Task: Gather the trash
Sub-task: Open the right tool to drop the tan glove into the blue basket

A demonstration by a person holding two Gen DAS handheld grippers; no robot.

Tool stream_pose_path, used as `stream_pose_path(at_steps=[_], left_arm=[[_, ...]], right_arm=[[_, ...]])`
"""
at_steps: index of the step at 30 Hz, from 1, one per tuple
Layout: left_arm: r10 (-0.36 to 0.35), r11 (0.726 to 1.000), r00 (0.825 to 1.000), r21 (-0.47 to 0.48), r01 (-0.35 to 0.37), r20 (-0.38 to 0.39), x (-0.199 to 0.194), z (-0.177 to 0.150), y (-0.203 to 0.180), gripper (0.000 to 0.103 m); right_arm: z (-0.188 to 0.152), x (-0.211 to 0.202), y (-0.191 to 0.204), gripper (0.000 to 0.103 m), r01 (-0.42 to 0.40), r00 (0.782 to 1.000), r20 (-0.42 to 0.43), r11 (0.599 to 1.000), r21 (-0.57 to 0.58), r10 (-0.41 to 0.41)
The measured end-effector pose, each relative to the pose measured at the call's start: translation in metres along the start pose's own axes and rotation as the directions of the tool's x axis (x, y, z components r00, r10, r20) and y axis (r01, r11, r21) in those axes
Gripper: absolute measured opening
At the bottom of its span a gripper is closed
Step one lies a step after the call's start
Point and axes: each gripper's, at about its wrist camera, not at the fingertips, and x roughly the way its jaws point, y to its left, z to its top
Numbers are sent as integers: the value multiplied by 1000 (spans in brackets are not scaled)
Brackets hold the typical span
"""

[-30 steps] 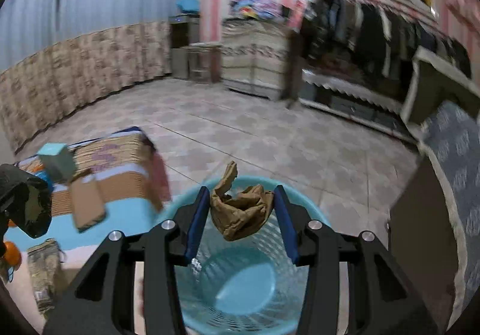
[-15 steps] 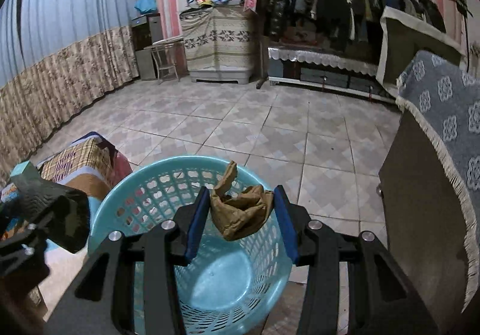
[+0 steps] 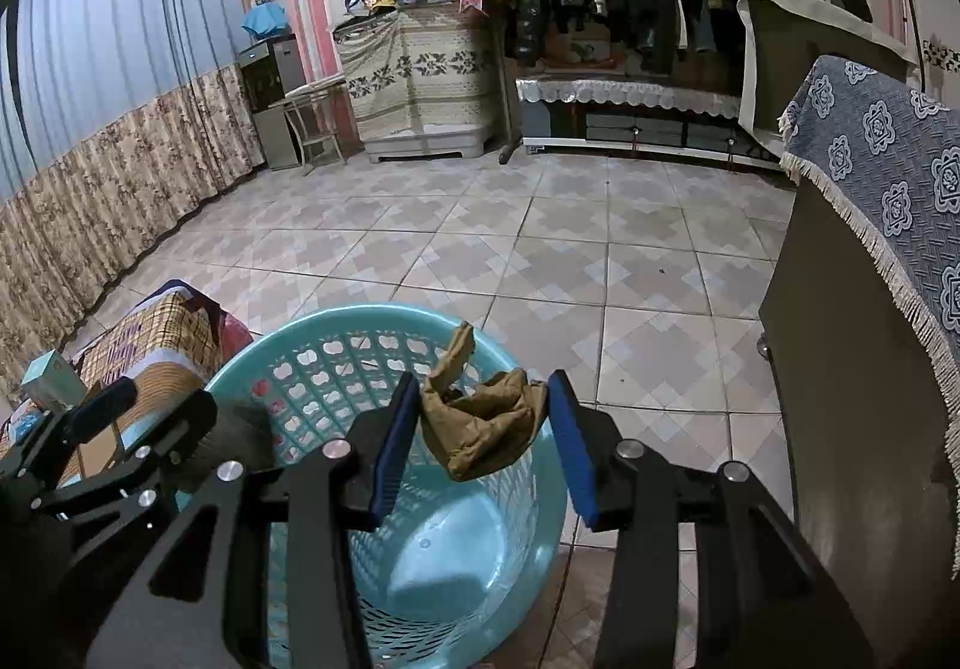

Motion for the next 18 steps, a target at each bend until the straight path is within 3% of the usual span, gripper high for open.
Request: stream_pose_path(at_steps=[6,18], left_arm=[[81,996,996,-43,-79,35,-17,3,24,94],[209,971,977,-128,-203,32,-51,-11,86,97]], right_arm=[[-1,1,9,44,-11,1000,-4,1000,-21,11],[-8,10,53,50,-65,998,-4,992,-104,65]])
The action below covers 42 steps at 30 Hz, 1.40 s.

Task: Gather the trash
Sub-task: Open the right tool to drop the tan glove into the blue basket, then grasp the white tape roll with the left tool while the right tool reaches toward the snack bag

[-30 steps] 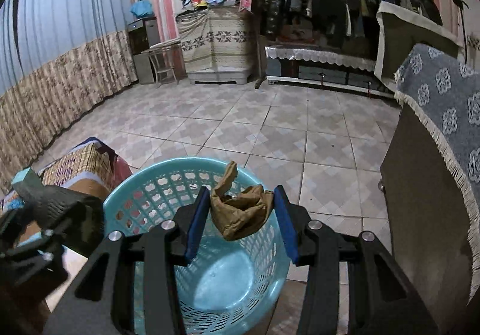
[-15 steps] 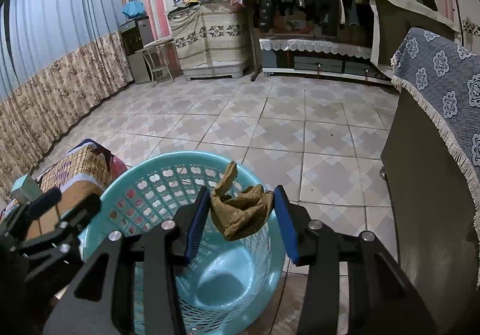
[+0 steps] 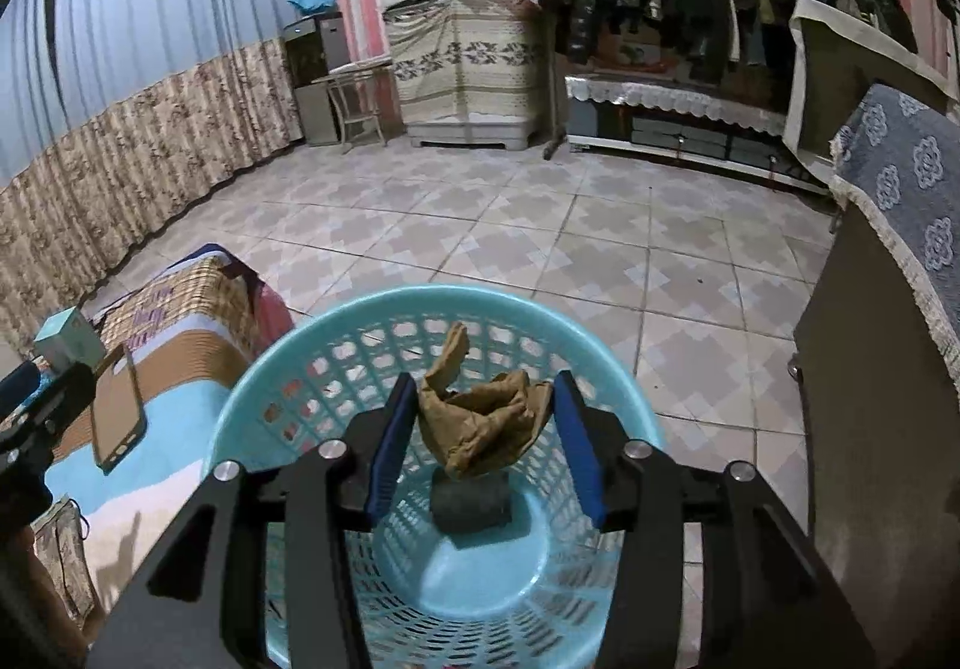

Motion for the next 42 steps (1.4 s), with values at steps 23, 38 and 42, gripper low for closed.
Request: stream_pose_path(at_steps=[23,38,42], left_arm=[[214,974,977,-79,-215,-15,-82,-53,106,97],[356,912,925,-169,-374,-132,-130,-130,240,97],[349,908,911,-160,-387,-221,-112,-143,256,97]], right_arm=[[-15,-42,88,96,-132,989,53,987,-97,138],[-59,-63,201,97,-329,943,-52,905,-269,328],[-61,-58,205,97,-318,948,-68,905,-282,312]])
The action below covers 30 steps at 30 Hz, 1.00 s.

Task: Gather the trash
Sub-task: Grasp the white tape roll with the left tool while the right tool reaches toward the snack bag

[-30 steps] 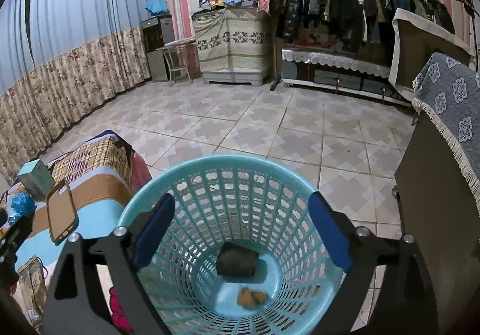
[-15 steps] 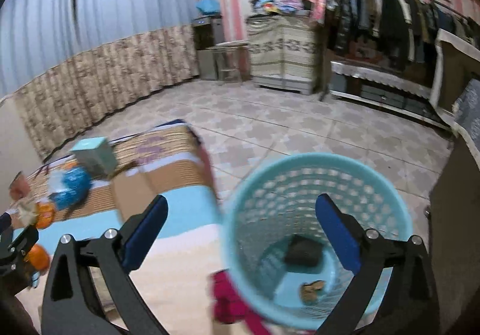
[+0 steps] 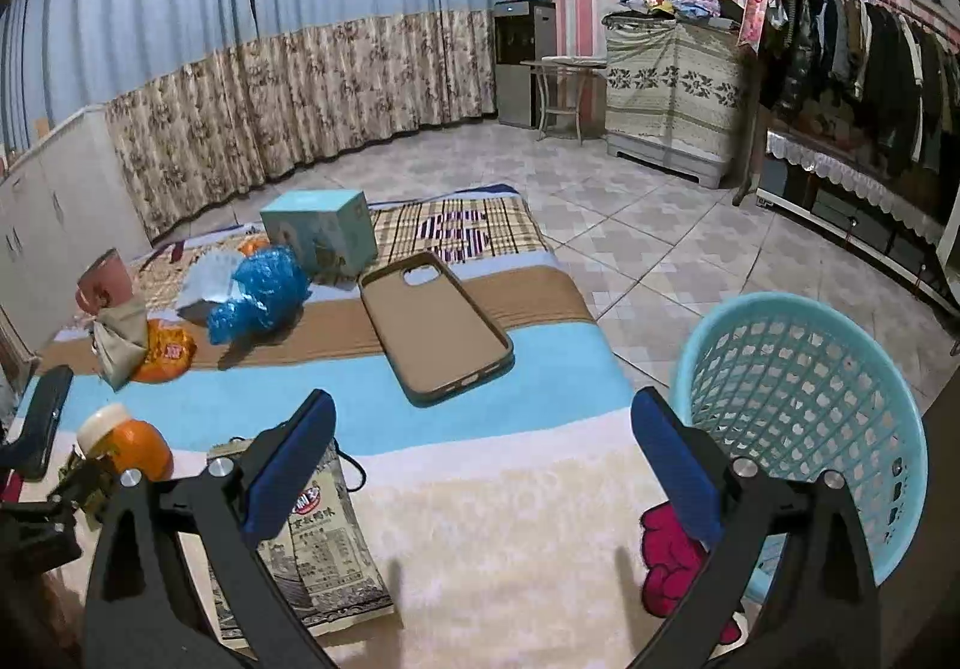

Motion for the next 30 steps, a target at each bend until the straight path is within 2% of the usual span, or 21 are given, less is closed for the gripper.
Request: stream_pose_path(at_steps=[2,7,13,15,19,26,30], left_arm=[[6,1000,1000,-2,-6,-9,4,-3,5,97],[-33,997,999,-62,33,6,4,-3,19,96],[-43,999,999,-16,43,2,11,0,5,85],[-53,998,999,-15,53,10,11,1,4,76],[-79,997,996,-13,79,41,7,5,2,72],[-115,993,993,0,115,34,9,10,-5,50],[-117,993,993,-13,117,30,11,14,-7,46]], right_arm=[[1,4,-4,97,-1,1000,-10,1000,7,1],[-1,13,-3,97,-14,999,-40,1000,23,15],[-5,18,7,97,-30,998,-58,1000,1,30],[-7,19,12,97,-37,997,-67,999,-23,35],[-10,22,20,97,-34,996,-90,997,-72,27],[-17,25,31,97,-67,989,-141,991,-114,51],[-24,30,39,97,-88,981,-184,985,-147,60]])
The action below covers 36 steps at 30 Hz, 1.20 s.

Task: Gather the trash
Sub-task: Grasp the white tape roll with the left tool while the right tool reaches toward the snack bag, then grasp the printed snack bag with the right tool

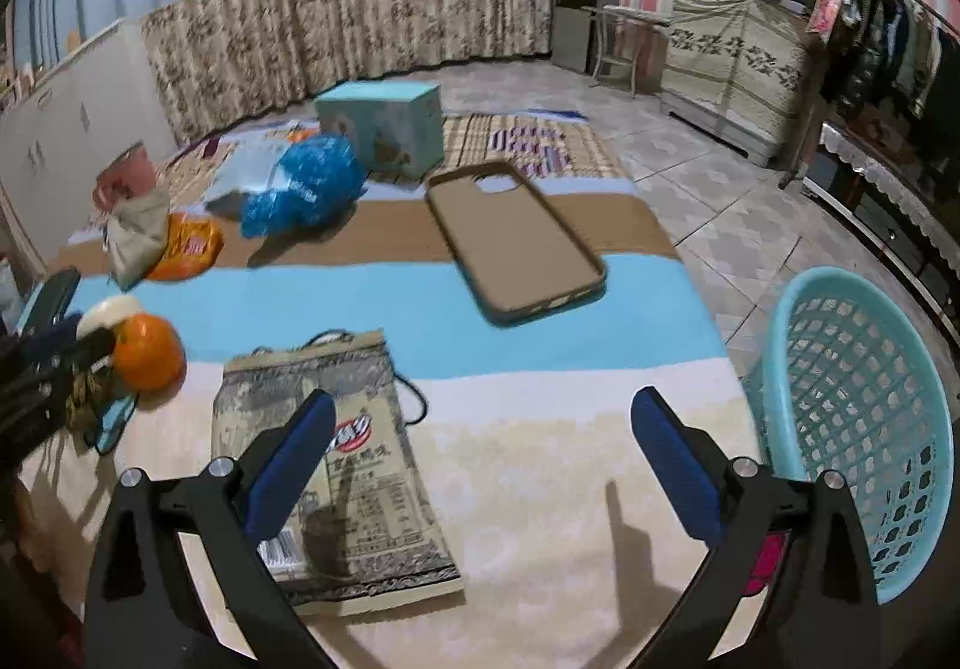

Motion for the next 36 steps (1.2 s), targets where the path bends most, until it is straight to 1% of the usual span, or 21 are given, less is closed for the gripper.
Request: stream_pose_path(at_steps=[4,8,10,12,13,14,16,18,19,20,21,23,25,26,28,32,36], left_arm=[[1,1000,1000,-7,-1,6,0,3,-1,42],[-1,1000,1000,-5,1,15,-1,4,-1,32],[9,1000,1000,1,-9,19,-1,3,-1,30],[27,1000,999,7,-28,20,0,2,0,25],[35,999,999,7,-35,21,0,2,1,24],[37,999,999,4,-37,21,0,2,1,22],[34,999,999,-4,-34,21,0,3,3,21],[42,999,999,-1,-42,24,0,3,4,19],[48,999,999,4,-48,26,1,3,4,18],[55,998,998,8,-55,29,1,3,3,17],[66,998,997,13,-66,34,0,3,3,17],[71,997,997,16,-72,41,0,3,3,16],[77,997,996,20,-78,47,-1,3,3,16],[82,996,995,21,-83,49,-1,3,3,15],[93,995,994,23,-94,52,-1,3,3,15],[116,993,991,21,-118,61,-2,4,6,15],[141,990,987,12,-143,72,-4,5,10,15]], right_arm=[[-3,3,7,97,-18,1000,-23,999,-27,17],[-7,7,12,96,-51,997,-61,998,-30,49],[-10,11,13,95,-66,994,-87,997,-31,63],[-13,16,15,86,-88,990,-115,996,-33,83],[-14,18,15,79,-98,988,-125,995,-29,93],[-15,20,16,77,-106,986,-132,994,-23,102],[-14,22,18,77,-104,986,-134,994,-25,100],[-14,23,19,72,-116,985,-134,993,-25,112],[-14,23,20,65,-118,985,-132,993,-26,114],[-14,22,20,55,-117,985,-128,993,-30,113],[-13,21,21,50,-122,985,-125,992,-34,117],[-11,21,21,30,-134,984,-122,991,-31,129],[-11,21,19,21,-132,984,-122,991,-29,128],[-10,20,19,16,-127,985,-119,991,-32,122],[-8,19,17,8,-130,986,-109,991,-24,127],[-5,16,14,5,-140,987,-84,990,-17,139],[2,3,7,5,-112,994,-13,994,-5,111]])
